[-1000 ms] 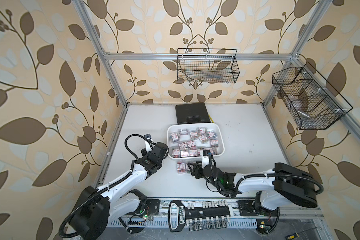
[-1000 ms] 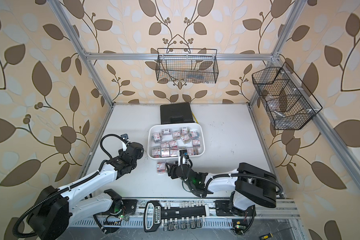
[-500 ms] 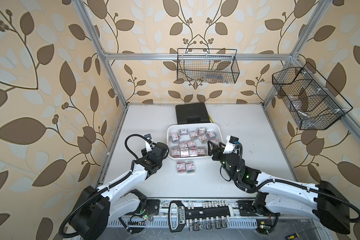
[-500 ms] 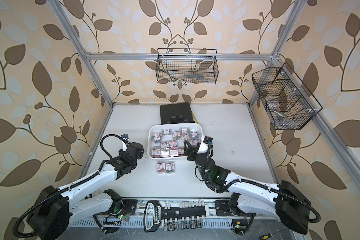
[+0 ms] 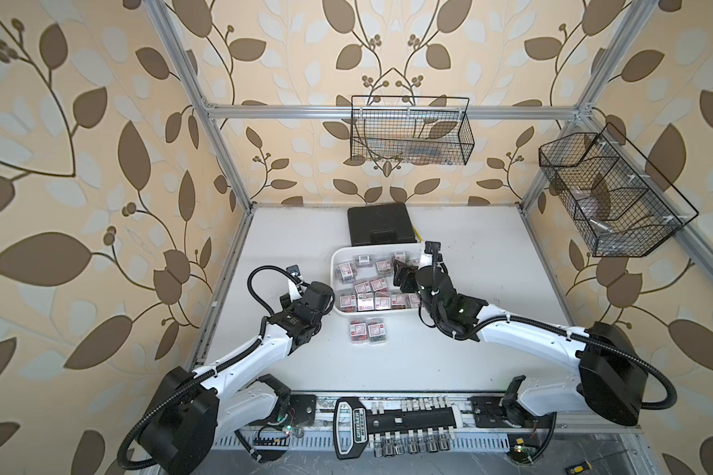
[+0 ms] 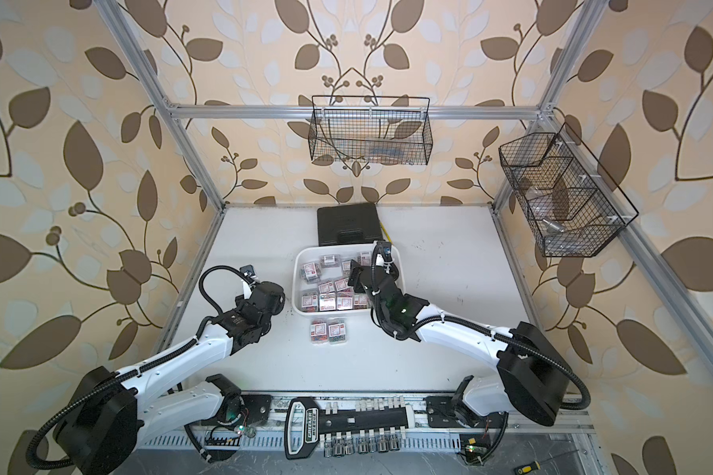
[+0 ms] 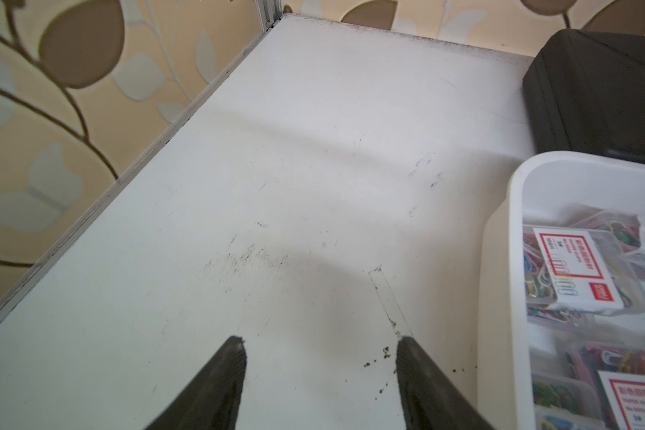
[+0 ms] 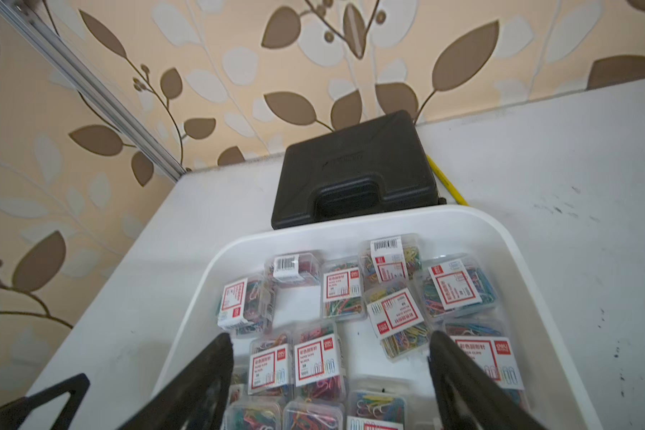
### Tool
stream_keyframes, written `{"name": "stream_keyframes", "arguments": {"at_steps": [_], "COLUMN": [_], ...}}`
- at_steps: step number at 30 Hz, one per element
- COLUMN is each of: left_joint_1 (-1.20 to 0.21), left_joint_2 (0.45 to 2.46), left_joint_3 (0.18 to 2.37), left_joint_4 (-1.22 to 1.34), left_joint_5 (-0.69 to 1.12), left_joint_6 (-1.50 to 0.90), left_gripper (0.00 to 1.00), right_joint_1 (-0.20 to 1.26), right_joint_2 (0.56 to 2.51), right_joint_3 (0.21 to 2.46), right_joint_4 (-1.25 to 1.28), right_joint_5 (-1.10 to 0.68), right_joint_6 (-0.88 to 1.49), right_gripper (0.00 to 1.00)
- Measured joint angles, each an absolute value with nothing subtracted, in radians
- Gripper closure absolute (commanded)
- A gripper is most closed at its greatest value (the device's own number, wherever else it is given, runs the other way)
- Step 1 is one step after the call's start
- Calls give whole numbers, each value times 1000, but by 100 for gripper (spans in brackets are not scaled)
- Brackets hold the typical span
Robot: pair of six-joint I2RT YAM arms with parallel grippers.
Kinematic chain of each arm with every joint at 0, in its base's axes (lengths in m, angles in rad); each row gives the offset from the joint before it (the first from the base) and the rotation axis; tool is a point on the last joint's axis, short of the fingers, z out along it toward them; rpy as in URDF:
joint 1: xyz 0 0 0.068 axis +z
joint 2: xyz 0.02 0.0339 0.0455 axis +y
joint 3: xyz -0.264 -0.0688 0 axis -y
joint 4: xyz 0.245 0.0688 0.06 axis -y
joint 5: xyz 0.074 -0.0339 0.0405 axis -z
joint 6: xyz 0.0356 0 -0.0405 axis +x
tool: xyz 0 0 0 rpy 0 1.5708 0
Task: Take the paper clips out of the storage box
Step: Pick up the boxed paper clips from the storage box.
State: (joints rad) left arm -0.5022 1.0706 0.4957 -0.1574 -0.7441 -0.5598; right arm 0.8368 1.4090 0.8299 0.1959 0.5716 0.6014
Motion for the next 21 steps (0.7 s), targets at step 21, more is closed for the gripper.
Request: {"name": "stream_keyframes", "arguments": {"at_steps": [21], "left_joint_1": [-502], "left_joint_2": [1062], "left_joint_3": [496], "left_joint_4": [-163], "left_joint_5": [-763], "left_joint_6": [-576], "left_gripper": [33], "right_joint_1": [763], "right_joint_2": [1723], "right_joint_3": [1020], "right_joint_4": [-45], "right_joint_5": [489], "right_joint_6": [609], "right_gripper": [16]}}
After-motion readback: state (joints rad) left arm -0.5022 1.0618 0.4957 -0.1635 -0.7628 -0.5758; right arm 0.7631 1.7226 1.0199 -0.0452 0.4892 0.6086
